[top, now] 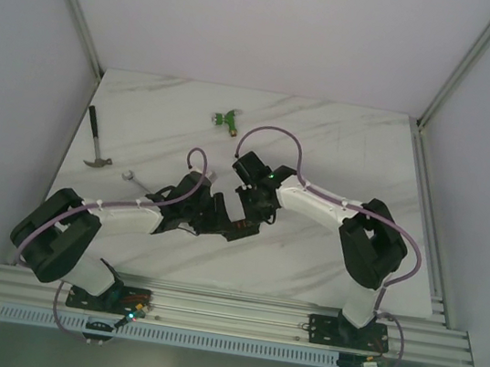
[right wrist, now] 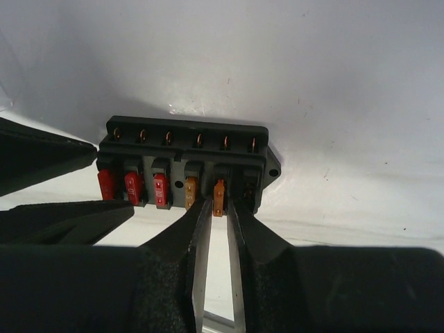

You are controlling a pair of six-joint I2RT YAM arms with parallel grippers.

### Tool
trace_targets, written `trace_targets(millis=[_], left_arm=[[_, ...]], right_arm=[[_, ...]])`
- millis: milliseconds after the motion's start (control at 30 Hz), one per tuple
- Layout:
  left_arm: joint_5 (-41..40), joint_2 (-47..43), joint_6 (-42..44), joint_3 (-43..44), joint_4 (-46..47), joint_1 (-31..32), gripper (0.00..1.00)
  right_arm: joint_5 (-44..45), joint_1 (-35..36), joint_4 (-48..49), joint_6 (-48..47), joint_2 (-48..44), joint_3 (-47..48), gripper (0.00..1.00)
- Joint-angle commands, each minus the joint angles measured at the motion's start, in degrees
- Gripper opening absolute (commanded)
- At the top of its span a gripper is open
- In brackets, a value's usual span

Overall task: Snap on the fuse box
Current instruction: Install the fuse at the fuse box base.

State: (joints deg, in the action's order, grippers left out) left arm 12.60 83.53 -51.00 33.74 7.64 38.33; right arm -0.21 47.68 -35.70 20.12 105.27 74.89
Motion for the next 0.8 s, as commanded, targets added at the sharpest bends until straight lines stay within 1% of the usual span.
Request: trace_targets(millis=[0, 100, 233, 333, 467, 600, 633, 767], left_arm=[[-0.4, 0.7, -0.1, 1.1, -1.0, 0.3, 0.56], [-0.3, 0.9, -0.1, 1.2, -1.0, 0.3, 0.56], [-0.4, 1.3, -0.1, 1.2, -1.0, 0.4, 0.55], [-0.3, 1.5, -0.1, 1.3, -1.0, 0.4, 0.53], [-0.4, 1.6, -0.1, 1.3, -1.0, 0.3, 0.52], [-0.3, 1.9, -0.4, 1.4, -1.0, 0.3, 0.51], [-0.2, 2.1, -0.4, 1.4, -1.0, 0.3, 0.5], [-0.2, 2.4, -0.7, 1.4, -1.0, 0.3, 0.5]], right_arm=[[0.1, 0.0, -1.3, 0.4, 0.7, 2.7, 0.23], [0.8, 0.0, -1.5, 0.5, 0.6, 3.4, 0.25], [1.2, -0.1, -1.5, 0.5, 0.9, 4.0, 0.24], [1.0, -0.1, -1.6, 0.8, 1.5, 3.8, 0.18], [1.2, 0.0, -2.3, 1.1, 2.2, 2.5, 0.08], [1.6, 0.0, -3.1, 0.9, 2.2, 0.6, 0.01], [1.9, 0.0, -3.6, 0.7, 2.4, 0.0, 0.0], [2.5, 0.1, -5.3, -0.6, 3.6, -2.1, 0.0]])
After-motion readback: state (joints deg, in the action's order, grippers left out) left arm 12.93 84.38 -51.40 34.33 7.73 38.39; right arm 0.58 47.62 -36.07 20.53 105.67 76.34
